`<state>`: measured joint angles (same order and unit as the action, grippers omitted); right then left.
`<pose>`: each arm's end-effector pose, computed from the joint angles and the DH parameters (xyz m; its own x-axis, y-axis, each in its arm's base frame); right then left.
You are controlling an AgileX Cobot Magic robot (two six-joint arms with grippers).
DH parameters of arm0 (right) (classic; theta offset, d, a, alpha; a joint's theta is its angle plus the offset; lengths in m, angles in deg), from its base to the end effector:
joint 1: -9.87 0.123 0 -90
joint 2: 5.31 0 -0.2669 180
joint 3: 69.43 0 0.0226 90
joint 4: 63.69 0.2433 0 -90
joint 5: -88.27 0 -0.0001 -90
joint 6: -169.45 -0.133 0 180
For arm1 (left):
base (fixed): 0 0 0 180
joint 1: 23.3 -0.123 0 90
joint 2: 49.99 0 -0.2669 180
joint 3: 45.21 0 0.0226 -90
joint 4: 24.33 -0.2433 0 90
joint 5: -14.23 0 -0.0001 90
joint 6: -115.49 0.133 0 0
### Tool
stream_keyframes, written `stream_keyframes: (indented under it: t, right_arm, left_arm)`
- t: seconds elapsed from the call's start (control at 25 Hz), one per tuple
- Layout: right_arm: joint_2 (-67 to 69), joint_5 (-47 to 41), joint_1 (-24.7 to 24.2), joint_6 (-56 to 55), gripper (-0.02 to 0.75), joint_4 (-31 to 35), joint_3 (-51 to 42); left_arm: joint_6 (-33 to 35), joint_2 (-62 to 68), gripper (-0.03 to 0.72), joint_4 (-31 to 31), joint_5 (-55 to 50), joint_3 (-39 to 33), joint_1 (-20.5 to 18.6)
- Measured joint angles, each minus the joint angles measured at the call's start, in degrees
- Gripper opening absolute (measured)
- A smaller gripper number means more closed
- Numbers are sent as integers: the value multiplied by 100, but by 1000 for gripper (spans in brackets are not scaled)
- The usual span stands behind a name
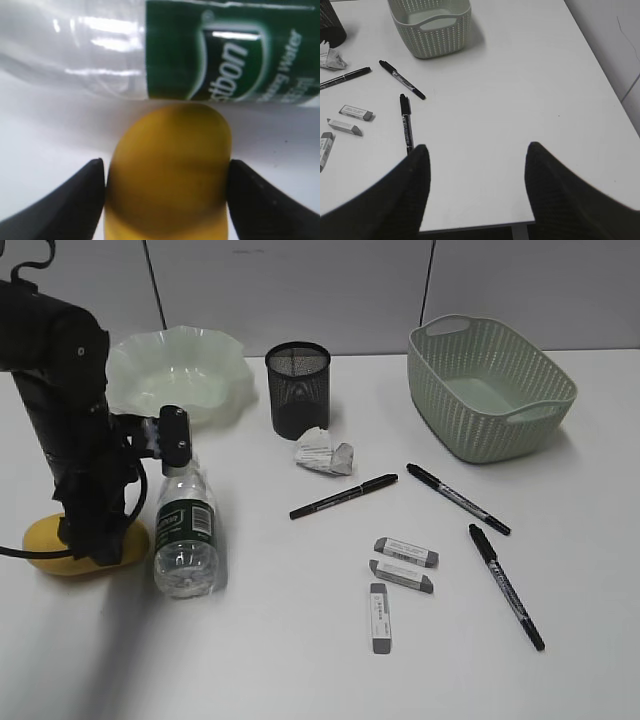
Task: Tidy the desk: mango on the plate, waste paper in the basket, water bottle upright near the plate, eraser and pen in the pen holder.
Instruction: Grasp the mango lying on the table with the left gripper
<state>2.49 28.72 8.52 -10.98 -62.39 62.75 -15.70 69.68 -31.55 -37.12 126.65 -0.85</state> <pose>0.0440 0.0016 0.2586 -0.4249 0.0290 -0.9048 0.0139 0.9996 0.0255 0.3197 -0.1180 0.0913 -0.2483 0.9663 0.0676 0.9671 0.2434 0.0735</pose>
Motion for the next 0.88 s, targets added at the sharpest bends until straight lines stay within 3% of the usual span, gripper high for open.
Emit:
stream_keyframes:
  t: [0.52,0.88]
  right_arm:
    - [0,0,0,0,477,0,0]
    - [0,0,0,0,477,0,0]
  left_arm:
    - [-270,-14,547,7,-31,11,-21]
    - [-384,-1283,544,103,-243,251,-697]
